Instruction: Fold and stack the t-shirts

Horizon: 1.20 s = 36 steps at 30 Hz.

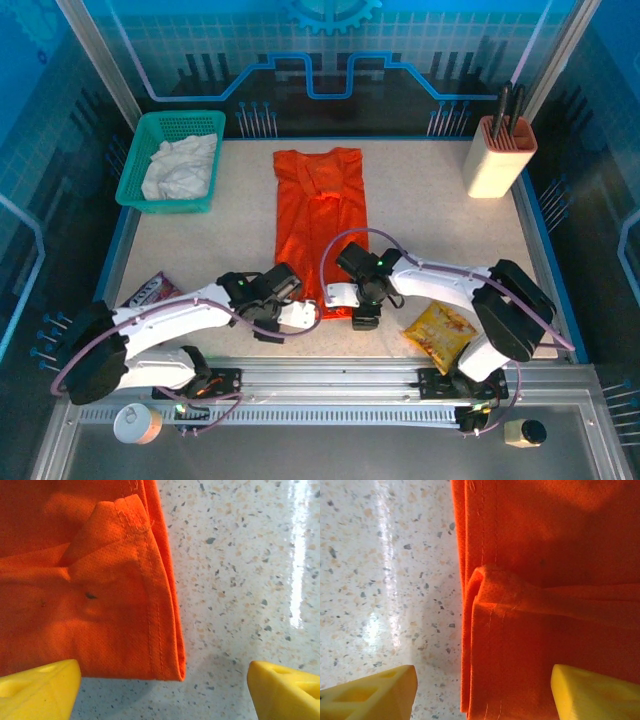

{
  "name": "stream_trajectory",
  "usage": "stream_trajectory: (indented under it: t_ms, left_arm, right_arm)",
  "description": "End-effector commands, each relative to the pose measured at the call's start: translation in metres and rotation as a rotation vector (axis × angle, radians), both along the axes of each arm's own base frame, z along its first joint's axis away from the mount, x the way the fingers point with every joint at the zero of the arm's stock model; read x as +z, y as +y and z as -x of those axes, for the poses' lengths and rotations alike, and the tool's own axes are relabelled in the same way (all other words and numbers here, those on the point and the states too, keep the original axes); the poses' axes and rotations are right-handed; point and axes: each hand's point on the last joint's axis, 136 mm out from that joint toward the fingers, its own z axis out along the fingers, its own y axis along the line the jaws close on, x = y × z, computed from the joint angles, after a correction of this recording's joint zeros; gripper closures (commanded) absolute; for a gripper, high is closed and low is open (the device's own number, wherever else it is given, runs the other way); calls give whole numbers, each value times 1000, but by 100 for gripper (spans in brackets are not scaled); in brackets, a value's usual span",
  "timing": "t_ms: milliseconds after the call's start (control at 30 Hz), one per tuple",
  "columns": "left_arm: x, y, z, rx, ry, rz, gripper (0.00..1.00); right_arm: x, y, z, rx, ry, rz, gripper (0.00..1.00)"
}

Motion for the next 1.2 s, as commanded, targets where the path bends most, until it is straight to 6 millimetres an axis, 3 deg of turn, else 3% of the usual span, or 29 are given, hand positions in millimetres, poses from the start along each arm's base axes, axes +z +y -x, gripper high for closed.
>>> stream_trajectory:
  t_ms: [0,133,300,333,367,400,533,700,933,1167]
  left_arm:
    - [-4,-8,-13,1,-28,-10,16]
    - [-18,-5,-19,11,-19,-58,24]
    - [-22,-6,-29,25,-35,-56,34]
    - [-22,-6,-30,31,-40,-56,38]
    - [-23,-5,-32,33,-41,-62,54]
    - [-24,-6,-35,39,-51,-62,62]
    - [-29,-6,-38,53,-52,-83,74]
    - [-32,-8,-38,57,-42,-85,100]
    - [-15,-5,-31,58,-49,-68,100]
    - [29,-7,-18,75,-114,47,100]
  right_arm:
    - [-4,-2,-6,-1,4,34,29]
    - [-10,-5,-7,-10,12,55,30]
    - [-20,-10,-8,-22,18,82,34]
    - [-21,-11,-10,-29,12,84,36]
    - [-24,-11,-12,-40,2,88,38]
    - [-26,-11,-15,-48,-9,88,41]
    - [-32,-11,-19,-75,-36,80,51]
    - [-35,-19,-16,-93,-46,91,65]
    - [-18,-27,-9,-119,-53,65,100]
    - [16,-28,-3,-136,-91,-8,100]
